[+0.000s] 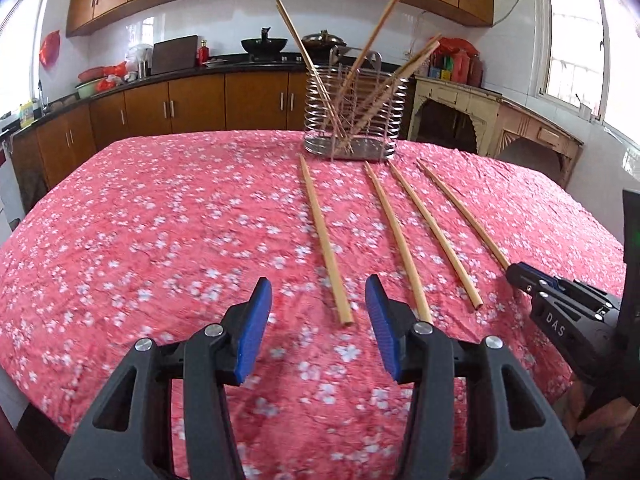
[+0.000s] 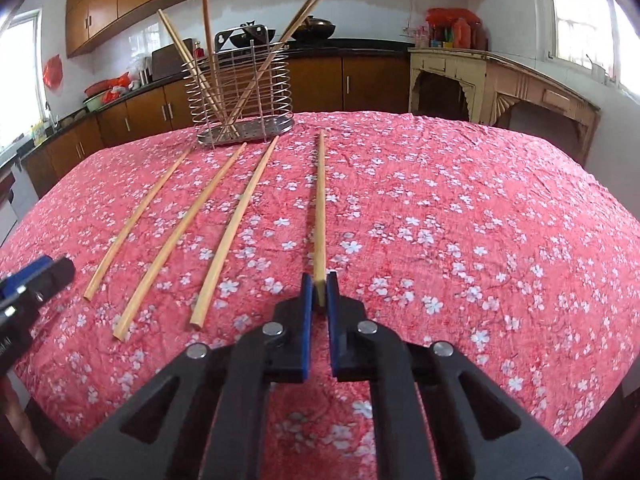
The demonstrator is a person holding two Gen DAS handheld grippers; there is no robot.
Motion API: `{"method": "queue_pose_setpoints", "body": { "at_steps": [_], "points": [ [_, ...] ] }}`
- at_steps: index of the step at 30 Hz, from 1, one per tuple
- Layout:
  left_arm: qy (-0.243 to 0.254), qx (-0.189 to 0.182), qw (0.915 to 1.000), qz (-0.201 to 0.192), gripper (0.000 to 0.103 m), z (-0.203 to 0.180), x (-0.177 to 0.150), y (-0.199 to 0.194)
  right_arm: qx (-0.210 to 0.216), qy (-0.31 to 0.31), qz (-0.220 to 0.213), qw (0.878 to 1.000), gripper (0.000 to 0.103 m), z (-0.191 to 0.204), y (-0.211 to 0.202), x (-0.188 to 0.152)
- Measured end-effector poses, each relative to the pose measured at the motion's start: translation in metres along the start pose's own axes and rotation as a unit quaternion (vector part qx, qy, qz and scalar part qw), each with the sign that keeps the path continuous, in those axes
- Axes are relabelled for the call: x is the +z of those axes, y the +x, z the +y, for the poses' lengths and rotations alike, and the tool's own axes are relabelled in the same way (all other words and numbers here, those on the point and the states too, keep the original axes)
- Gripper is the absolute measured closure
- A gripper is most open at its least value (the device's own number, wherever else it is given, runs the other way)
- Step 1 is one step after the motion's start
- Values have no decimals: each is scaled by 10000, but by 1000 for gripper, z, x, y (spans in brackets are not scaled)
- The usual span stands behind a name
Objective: Organize utensils
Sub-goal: 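Close the right tool on a bamboo chopstick while the left tool grasps another, then lift both chopsticks and carry them over the wire holder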
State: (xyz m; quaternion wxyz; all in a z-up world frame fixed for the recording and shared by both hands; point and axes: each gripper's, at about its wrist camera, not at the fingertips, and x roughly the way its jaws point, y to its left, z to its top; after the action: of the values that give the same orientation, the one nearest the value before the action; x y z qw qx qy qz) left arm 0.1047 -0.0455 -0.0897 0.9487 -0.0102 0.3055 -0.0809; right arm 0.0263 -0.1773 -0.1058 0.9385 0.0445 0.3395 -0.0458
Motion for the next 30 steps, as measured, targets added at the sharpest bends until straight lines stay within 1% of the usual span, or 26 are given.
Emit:
{"method": "queue_pose_setpoints", "body": {
  "at_steps": [4,6,8,9,10,11,12,18,20,22,30],
  "points": [
    [-20,57,9999,100,54,-5,-1,8,23,73,-24,10000,95,-3,-1,-1],
    [-32,82,9998,173,59,-7,-3,12,6,96,-38,9999,95,-3,-1,-2],
    [-44,69,9995,290,73,-6,-5,16,-34,109,-61,9999,95,-2,-2,-3],
    [-20,112,9996,250,77,-6,-5,16,-52,79,-68,9999,95,-2,-1,-4],
    [-3,89,9996,280,85,-4,-6,16,-54,55,-66,9999,95,-1,-1,-4],
    [-20,67,9996,289,90,-2,-5,16,-32,76,-63,9999,95,-2,-2,-5],
    [-57,35,9995,317,91,2,-5,15,-6,114,-58,9999,95,-3,-3,-6],
    [-63,57,9994,341,91,24,-6,11,13,183,-96,9998,95,-4,-6,-10],
    [-12,84,9995,303,91,24,-7,8,20,233,-102,9997,95,-5,-6,-11],
    [11,13,9995,317,91,22,-8,8,35,259,-108,9996,95,-5,-6,-11],
    [87,-24,9994,320,91,17,-5,14,25,223,-135,9997,95,-4,-6,-12]
  ]
}}
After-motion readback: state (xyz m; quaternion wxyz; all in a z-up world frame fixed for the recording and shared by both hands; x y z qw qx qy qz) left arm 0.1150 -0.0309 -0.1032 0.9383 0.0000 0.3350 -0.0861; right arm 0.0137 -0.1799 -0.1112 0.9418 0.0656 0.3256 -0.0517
